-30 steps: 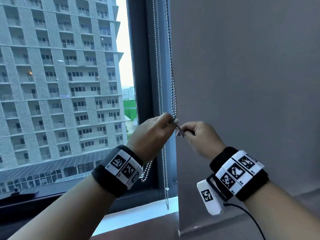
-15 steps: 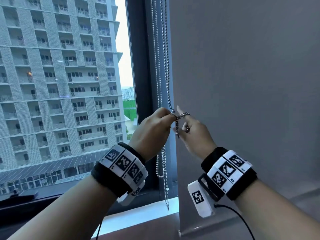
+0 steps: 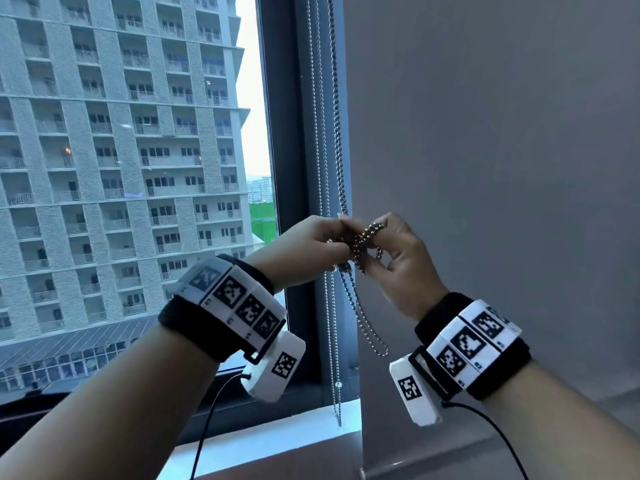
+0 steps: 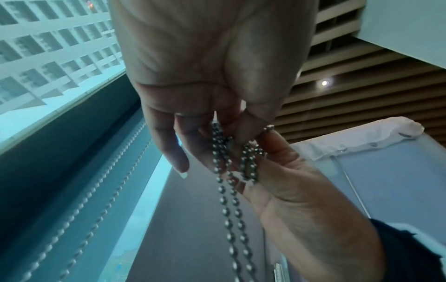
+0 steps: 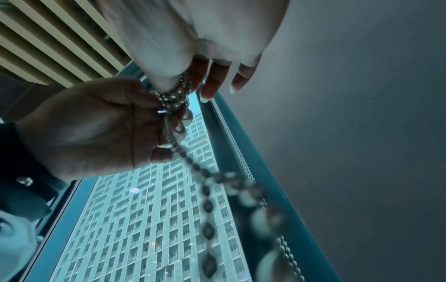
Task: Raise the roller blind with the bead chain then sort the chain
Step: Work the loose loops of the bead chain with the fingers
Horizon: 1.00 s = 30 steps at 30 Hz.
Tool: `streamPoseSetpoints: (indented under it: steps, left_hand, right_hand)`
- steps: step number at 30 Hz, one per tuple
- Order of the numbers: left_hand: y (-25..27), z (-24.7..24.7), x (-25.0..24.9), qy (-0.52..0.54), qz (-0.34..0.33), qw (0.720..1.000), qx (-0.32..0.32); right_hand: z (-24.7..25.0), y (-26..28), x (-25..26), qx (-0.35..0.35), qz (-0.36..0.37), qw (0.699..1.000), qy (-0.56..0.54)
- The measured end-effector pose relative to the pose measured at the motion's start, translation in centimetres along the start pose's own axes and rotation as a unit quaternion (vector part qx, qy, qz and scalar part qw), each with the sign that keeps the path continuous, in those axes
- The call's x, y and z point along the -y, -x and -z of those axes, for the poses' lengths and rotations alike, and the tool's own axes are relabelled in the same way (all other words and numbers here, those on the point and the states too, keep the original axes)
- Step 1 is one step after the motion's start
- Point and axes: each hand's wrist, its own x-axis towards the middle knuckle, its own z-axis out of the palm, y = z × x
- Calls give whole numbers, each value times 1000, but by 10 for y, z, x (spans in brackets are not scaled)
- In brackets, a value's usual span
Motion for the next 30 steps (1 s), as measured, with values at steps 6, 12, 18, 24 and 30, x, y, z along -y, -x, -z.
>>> streamPoseSetpoints:
  steps: [6,12,18,24,30]
  left_hand:
    - [-4,4,-3,50,-20,997,58]
    - [-14,3,-2,-137,-117,983,37]
    - [-12,-4,8,-178,-208,960,-51]
    - [-9,-7,2,-129,-161,977,-61]
    - [-15,2,-11,-9,-101,988,-120]
  right_hand:
    - [5,-4,9,-19,24,999,-9]
    - [7,-3,7,-67,34,994,79]
    - [5,6,10,-101,-11,992,79]
    - [7,11,10,-79,-39,994,63]
    - [10,8,11,-88,-27,993,80]
